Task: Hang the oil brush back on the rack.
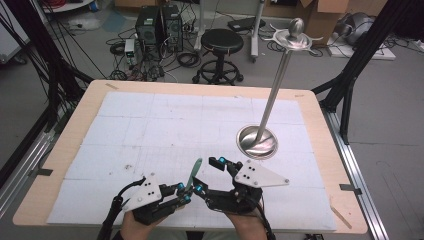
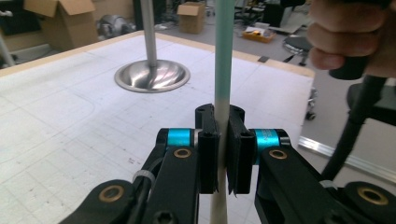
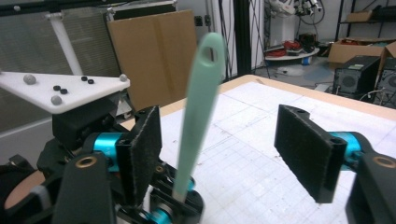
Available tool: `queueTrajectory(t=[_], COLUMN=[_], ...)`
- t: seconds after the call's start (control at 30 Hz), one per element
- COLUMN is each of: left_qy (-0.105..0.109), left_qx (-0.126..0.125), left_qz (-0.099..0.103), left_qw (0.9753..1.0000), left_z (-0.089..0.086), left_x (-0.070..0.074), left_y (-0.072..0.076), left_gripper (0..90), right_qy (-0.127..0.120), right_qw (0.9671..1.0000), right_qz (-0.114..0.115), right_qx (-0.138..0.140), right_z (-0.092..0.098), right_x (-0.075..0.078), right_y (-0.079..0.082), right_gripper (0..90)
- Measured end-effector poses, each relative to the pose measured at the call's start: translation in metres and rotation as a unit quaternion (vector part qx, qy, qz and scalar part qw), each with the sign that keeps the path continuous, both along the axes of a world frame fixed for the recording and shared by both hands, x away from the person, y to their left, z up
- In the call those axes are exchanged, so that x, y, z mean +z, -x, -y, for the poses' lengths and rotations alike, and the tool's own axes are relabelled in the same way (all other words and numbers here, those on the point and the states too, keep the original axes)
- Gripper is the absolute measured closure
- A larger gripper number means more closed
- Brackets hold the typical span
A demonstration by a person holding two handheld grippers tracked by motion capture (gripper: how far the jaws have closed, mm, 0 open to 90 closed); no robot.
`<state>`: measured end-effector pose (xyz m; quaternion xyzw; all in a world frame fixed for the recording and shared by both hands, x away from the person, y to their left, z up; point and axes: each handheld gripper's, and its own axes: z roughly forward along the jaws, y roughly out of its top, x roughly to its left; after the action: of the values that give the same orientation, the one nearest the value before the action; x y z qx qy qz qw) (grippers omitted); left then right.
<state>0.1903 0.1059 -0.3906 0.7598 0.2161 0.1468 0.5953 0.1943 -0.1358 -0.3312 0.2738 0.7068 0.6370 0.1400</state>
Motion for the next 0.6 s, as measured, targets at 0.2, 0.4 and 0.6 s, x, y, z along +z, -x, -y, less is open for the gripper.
queueTrajectory(t=[0.2,0.4,0.6], left_qy=[-0.009,-0.009,-0.010], left_qx=[0.020,0.027,0.032], left_qz=[0.014,0.020,0.026], left_qw=[0.9997,0.9994,0.9991], left_z=[0.011,0.021,0.028], left_x=[-0.001,-0.001,-0.001], left_y=[0.003,0.004,0.006], left_gripper=[84.2,84.2,84.1], right_qy=[-0.010,-0.018,-0.034], right_qw=[0.9998,0.9993,0.9985], right_qz=[-0.005,-0.019,-0.024], right_qx=[-0.015,-0.029,-0.035], right_z=[-0.002,0.000,0.005], right_x=[0.001,0.002,0.004], right_y=[0.003,0.004,0.004], right_gripper=[42.5,51.6,61.7])
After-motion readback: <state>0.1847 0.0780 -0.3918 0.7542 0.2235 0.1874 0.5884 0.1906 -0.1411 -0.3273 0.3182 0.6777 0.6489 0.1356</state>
